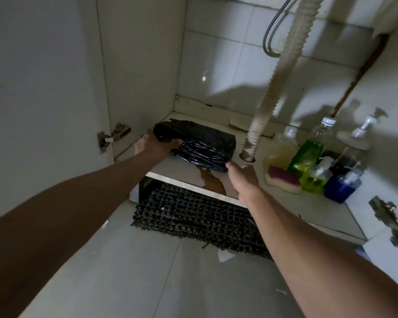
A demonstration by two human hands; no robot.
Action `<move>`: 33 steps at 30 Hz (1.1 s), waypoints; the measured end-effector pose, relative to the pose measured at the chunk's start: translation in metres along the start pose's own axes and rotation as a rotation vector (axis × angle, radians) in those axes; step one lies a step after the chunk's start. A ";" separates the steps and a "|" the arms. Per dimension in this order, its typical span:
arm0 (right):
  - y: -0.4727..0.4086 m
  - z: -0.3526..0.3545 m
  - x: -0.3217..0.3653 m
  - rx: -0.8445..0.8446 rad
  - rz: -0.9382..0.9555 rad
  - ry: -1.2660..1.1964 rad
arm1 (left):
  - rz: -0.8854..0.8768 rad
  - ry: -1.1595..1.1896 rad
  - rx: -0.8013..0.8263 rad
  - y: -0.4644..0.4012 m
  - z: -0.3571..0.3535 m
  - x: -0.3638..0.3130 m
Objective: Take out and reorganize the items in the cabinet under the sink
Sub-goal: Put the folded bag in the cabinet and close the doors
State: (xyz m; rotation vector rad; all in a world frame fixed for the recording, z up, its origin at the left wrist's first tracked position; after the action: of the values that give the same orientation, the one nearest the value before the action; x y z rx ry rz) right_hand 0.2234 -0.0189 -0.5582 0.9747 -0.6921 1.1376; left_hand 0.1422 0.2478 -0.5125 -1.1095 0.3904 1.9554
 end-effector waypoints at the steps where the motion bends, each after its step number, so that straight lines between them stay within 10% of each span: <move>1: 0.011 0.007 0.000 0.006 0.057 0.099 | -0.043 -0.024 0.028 0.013 0.005 -0.002; 8: 0.079 0.033 0.030 0.138 0.271 0.415 | -0.203 -0.203 0.231 0.088 0.050 -0.047; 16: 0.159 0.064 0.148 0.329 0.319 0.700 | 0.002 -0.319 0.418 0.118 0.141 -0.101; 29: 0.316 0.052 0.408 0.598 0.590 0.905 | 0.031 -0.529 0.045 0.115 0.388 -0.262; 33: 0.361 0.023 0.470 0.700 0.717 0.982 | 0.286 -0.721 -0.041 0.102 0.462 -0.272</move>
State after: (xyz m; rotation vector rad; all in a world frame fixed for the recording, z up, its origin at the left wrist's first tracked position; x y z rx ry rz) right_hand 0.0186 0.1979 -0.0454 0.5692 0.2359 2.3456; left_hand -0.1254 0.3289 -0.0432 -0.3197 0.1136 2.4604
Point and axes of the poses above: each hand's wrist, its own y-axis away from the middle knuckle, its own z-axis out of the back of the hand, x = y × z, the point moved 6 cm from there along -y, towards the middle knuckle, and after that the axes turned 6 degrees about -z, right-handed, at the moved point
